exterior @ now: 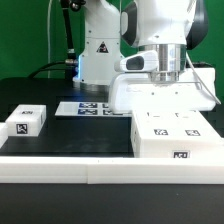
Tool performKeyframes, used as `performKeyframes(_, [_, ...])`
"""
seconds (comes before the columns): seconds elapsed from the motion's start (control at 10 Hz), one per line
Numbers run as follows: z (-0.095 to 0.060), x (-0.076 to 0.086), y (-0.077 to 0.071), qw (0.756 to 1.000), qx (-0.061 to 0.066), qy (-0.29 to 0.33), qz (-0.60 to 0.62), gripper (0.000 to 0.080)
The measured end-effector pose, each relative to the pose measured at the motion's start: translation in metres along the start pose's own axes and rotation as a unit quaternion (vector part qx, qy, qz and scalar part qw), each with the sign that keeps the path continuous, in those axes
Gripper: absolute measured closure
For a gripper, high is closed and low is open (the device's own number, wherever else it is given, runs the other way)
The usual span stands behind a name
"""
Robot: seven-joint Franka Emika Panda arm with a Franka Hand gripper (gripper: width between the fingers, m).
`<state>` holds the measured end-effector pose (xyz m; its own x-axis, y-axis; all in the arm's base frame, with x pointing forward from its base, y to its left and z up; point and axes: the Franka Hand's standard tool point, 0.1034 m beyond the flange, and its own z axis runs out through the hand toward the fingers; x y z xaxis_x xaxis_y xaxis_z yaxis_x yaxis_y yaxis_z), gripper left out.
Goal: Assemble cabinet
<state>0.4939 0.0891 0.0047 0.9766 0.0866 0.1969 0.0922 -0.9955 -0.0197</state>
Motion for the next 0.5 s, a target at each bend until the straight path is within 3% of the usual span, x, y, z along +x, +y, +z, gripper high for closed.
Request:
performKeyframes(0.3, [-0.005, 0.001, 0.000, 1.000, 0.000, -0.005, -0.013, 0.0798])
performKeyframes(0.5, [-0.027, 0.009, 0.001, 0.999, 0.002, -0.009, -0.034, 0.0798])
